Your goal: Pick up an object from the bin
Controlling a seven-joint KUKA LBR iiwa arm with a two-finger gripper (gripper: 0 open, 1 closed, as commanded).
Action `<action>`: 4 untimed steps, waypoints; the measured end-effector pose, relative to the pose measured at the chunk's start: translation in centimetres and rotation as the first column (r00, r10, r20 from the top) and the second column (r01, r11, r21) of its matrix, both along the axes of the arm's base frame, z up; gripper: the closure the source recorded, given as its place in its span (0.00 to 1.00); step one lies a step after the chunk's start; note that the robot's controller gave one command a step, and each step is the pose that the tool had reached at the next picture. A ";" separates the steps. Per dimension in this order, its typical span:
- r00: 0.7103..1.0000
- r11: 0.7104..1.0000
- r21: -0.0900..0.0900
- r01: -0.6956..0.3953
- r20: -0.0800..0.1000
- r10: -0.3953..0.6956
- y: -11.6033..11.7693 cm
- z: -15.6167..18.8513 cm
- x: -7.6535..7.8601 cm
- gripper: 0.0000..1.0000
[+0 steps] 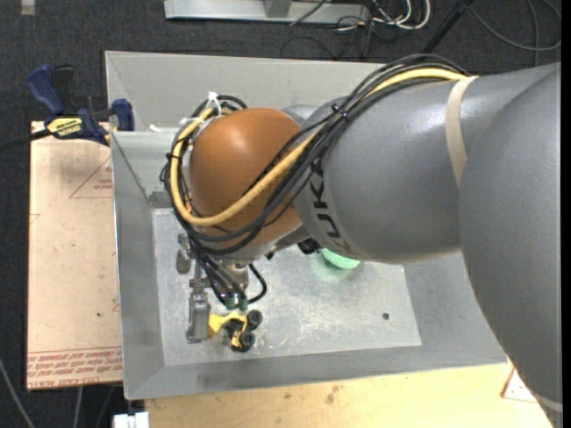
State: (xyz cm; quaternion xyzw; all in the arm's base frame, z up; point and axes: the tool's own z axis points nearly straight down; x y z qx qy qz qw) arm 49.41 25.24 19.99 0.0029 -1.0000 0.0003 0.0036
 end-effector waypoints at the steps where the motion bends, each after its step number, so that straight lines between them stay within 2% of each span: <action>1: 1.000 1.000 0.002 0.006 0.007 -0.006 -0.2 0.5 0.2 0.00; 2: 0.994 0.994 0.002 -0.105 0.010 0.105 -4.4 -6.4 -0.5 0.00; 3: 0.995 0.995 0.002 -0.096 0.005 0.096 -6.8 -6.5 -1.2 0.00; 4: 0.993 0.993 0.002 -0.116 0.008 0.116 -8.5 -8.8 -1.0 0.00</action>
Offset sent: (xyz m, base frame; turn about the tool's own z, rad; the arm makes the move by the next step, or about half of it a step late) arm -0.0127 -0.0842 -0.1299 -0.2054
